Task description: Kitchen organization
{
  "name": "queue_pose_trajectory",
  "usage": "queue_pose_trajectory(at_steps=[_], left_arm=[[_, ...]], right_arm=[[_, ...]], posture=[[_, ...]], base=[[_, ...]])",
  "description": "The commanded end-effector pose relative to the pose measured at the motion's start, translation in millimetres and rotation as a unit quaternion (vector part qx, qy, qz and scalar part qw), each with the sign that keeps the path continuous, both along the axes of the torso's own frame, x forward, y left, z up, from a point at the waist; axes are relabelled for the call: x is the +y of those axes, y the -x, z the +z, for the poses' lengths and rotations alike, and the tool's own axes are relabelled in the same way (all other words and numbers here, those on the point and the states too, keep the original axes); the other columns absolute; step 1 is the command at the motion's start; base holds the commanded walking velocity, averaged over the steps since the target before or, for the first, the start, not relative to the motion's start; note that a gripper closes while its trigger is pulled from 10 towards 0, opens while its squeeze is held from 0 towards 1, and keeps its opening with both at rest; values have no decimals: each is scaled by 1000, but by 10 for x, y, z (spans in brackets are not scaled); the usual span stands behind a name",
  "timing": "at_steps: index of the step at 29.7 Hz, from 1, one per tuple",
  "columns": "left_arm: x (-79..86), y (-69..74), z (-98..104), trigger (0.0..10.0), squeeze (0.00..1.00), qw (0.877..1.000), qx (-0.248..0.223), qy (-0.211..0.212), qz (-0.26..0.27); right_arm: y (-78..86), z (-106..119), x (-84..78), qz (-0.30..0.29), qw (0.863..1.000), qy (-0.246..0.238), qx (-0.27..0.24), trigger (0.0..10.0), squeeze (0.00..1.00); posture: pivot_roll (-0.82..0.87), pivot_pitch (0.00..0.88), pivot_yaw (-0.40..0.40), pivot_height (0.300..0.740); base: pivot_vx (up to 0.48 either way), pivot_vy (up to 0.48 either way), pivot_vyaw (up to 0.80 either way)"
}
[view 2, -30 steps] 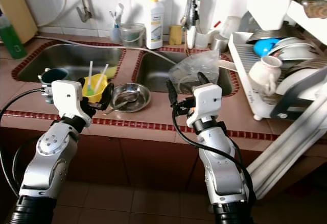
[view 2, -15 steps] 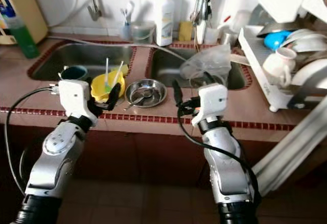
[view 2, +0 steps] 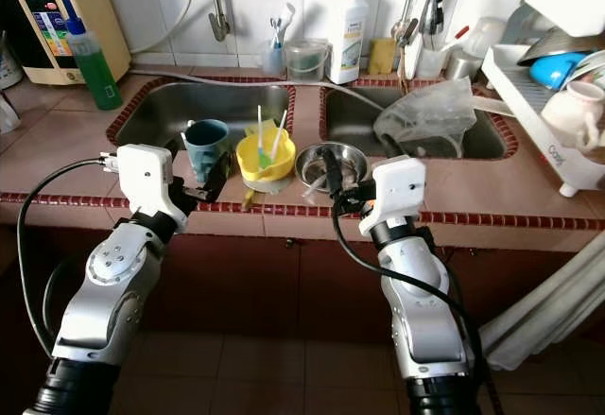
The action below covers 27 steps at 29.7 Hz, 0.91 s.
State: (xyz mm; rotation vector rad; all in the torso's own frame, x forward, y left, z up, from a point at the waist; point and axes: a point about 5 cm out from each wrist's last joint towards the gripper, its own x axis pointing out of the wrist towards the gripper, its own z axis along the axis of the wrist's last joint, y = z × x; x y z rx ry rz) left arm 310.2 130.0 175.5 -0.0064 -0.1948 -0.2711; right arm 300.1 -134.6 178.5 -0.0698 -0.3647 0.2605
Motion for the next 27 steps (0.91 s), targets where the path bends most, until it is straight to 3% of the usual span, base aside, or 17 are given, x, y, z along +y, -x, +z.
queue_pose_trajectory(at_steps=[1, 19, 27], left_arm=[[30, 11, 22, 10000, 0, 1000, -7, -6, 0], [-6, 33, 87, 10000, 0, 998, -15, -45, -35], [-32, 30, 106, 10000, 0, 998, -15, -38, -45]], right_arm=[[-1, 66, 57, 12, 1000, -1, -12, 10000, 0], [6, 63, 29, 3, 1000, -2, -10, 10000, 0], [11, 72, 17, 1, 1000, -1, -13, 10000, 0]], posture=[[-72, 0, 18, 740], [-75, 0, 28, 740], [-81, 0, 29, 740]], base=[[0, 0, 0], [0, 0, 0], [158, 0, 0]])
